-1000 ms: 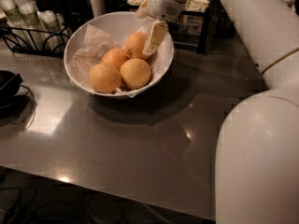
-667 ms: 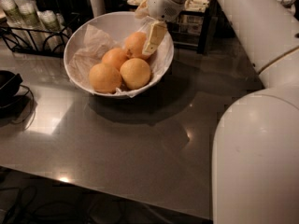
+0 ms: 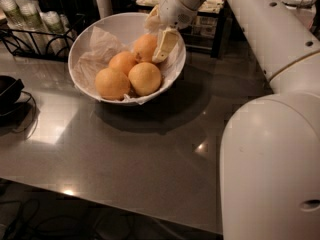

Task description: Pick orange from white bowl

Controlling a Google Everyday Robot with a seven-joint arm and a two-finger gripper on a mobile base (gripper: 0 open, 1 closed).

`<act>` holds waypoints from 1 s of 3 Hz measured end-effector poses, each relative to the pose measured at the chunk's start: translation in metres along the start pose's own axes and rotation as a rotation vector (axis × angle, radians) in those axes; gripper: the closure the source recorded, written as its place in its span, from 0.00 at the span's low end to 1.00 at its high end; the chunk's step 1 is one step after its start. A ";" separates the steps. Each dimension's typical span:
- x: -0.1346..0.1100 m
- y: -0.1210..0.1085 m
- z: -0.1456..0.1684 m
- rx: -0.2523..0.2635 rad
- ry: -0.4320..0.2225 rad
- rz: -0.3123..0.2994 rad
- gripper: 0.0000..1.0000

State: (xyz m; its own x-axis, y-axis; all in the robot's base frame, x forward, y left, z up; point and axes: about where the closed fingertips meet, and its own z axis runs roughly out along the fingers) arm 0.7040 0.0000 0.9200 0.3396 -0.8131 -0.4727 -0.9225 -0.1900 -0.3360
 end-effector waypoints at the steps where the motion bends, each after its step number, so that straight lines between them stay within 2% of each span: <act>1: 0.004 0.003 0.000 -0.011 -0.006 0.007 0.30; 2: 0.008 0.007 -0.001 -0.027 0.008 0.011 0.32; 3: 0.006 0.007 0.001 -0.043 0.022 -0.013 0.44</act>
Offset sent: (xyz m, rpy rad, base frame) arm -0.0110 -0.0231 -0.0015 -0.0422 0.0449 -0.0010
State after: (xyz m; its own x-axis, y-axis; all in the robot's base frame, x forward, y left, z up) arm 0.7002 -0.0061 0.9142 0.3481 -0.8220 -0.4507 -0.9252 -0.2238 -0.3063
